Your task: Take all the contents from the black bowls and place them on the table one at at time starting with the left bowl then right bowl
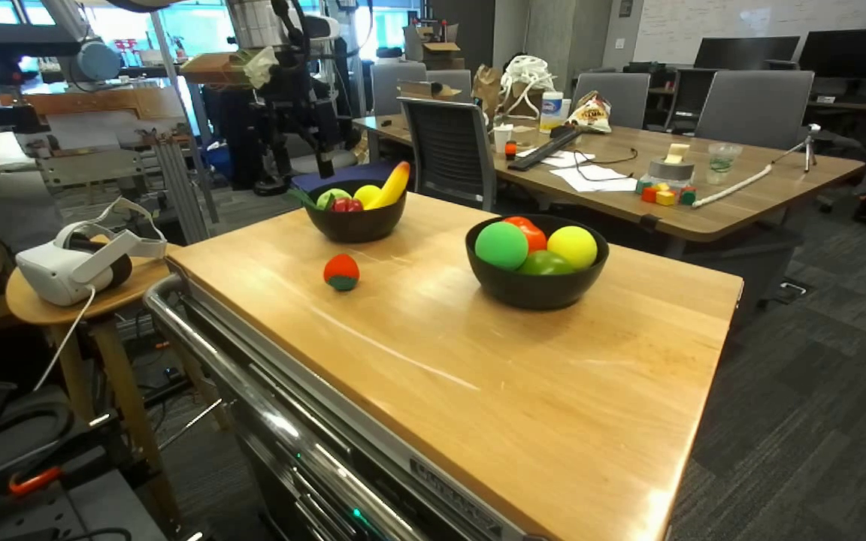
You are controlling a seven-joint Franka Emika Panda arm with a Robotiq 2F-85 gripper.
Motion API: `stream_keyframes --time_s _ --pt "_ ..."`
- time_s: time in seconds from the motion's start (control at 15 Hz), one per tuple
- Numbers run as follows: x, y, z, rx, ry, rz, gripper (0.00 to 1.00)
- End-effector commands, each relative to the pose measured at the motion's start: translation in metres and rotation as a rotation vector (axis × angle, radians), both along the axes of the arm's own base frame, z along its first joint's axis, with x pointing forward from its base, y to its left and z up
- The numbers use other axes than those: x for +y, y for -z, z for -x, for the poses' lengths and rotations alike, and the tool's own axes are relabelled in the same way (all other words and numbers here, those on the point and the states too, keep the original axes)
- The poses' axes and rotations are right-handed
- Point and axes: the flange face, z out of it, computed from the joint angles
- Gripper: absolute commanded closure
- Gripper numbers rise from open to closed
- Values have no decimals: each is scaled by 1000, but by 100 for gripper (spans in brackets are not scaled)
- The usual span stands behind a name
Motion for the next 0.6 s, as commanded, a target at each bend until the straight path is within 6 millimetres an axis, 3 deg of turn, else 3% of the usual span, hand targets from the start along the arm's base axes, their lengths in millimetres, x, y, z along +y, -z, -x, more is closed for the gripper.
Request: stream_keyframes --time_s 0.0,0.13,0.2,0.33,0.53 --pt "3 21 -25 69 -52 8 0" --pt "7 32 -31 96 -72 6 3" --pt "8 35 -35 103 -81 10 27" --pt "10 40 -39 117 -92 16 29" --pt "12 39 -45 127 -101 19 53"
